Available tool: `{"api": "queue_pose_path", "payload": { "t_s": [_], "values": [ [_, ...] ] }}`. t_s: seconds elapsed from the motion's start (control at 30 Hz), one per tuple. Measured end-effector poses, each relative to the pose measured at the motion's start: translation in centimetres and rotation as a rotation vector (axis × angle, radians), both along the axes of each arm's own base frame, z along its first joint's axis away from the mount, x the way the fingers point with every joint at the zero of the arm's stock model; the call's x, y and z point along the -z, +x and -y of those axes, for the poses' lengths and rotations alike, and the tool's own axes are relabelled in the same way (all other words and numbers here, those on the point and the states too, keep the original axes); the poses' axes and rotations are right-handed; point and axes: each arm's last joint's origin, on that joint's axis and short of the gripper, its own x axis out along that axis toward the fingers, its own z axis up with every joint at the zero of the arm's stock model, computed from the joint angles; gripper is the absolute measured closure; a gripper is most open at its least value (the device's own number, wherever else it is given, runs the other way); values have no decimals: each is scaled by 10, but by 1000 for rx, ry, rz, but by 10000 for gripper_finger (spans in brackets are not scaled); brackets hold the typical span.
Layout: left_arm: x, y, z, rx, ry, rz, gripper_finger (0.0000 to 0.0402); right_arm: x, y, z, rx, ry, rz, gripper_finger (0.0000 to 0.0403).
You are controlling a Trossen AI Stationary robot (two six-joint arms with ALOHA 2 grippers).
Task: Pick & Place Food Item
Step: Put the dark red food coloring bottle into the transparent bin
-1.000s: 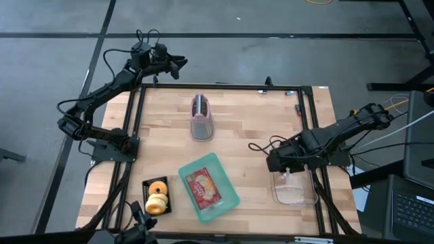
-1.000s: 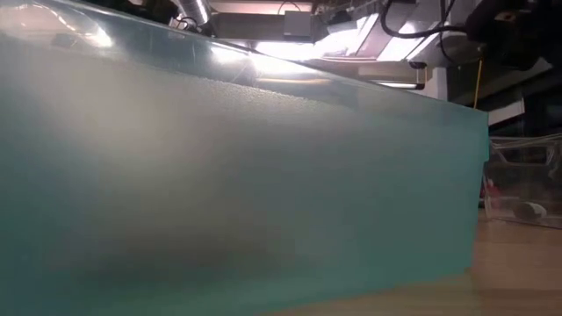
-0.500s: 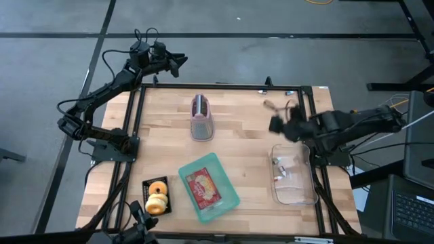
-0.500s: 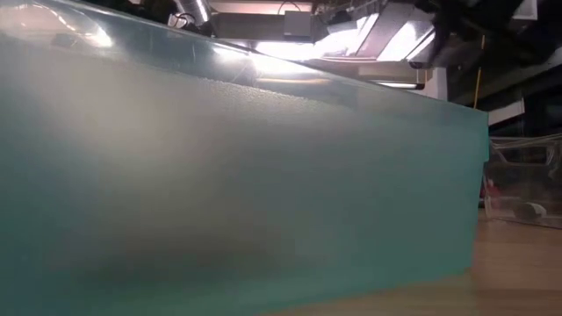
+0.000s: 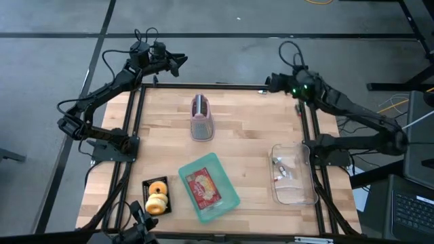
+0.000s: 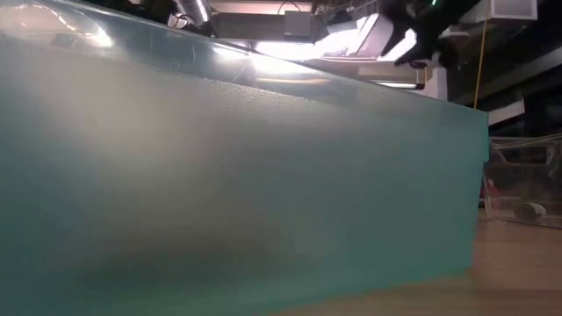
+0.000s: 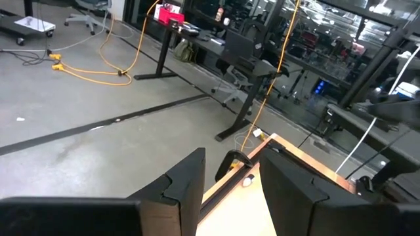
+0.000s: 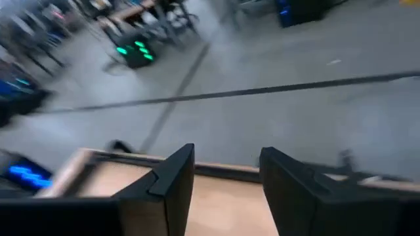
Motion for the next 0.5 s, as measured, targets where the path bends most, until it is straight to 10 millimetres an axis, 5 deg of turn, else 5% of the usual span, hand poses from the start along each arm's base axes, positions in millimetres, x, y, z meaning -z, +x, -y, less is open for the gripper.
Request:
{"api": "queue_pose_path", "payload": {
  "t_s": [0.13, 0.5],
  "values": [
    [0, 0, 0, 0, -1, 0, 261, 13, -6, 37, 78, 4, -133, 244],
    [0, 0, 0, -1, -12, 7, 261, 69, -20, 108, 32, 444, -486, 247]
  ]
}}
